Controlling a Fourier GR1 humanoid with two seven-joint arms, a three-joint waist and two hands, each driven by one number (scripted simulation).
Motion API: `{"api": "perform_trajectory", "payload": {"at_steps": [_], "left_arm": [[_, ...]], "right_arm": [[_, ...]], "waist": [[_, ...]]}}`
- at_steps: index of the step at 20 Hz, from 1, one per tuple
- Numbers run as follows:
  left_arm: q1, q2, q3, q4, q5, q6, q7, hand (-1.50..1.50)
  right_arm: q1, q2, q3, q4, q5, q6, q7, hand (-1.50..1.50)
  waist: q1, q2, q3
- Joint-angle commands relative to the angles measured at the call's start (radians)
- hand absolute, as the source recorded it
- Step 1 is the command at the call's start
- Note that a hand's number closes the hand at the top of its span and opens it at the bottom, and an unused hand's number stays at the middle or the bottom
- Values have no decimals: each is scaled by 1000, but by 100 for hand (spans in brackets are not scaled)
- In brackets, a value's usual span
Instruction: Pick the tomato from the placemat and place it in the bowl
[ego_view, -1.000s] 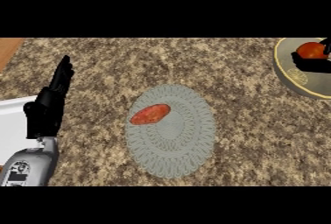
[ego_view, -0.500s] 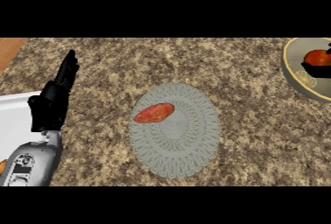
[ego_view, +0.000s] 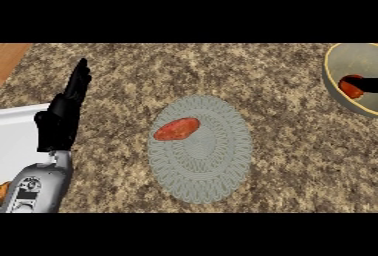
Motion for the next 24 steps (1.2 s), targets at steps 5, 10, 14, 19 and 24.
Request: {"api": "perform_trajectory", "payload": {"at_steps": [5,10,14,19,24], "left_arm": [[25,29,29,-15,25,-34,-9,0],[40,-34,-13,-22,-24,26,3,0],[0,33,55,-9,12,-16,37,0],[55,14,56,6,12,-17,-30,0],[6,19,66,-20,3,-17,50,0]], "right_arm": [[1,-113,-107,74,-104,110,-104,-150],[45,-170,-144,106,-155,237,-135,-150],[121,-234,-204,120,-233,431,-213,-150],[217,-248,-187,119,-240,533,-289,-150],[298,-252,-177,101,-265,639,-375,-150]], "waist": [[-8,-6,-1],[-29,-14,-2],[-48,-19,-3],[-46,-20,-4],[-60,-25,-5]]}}
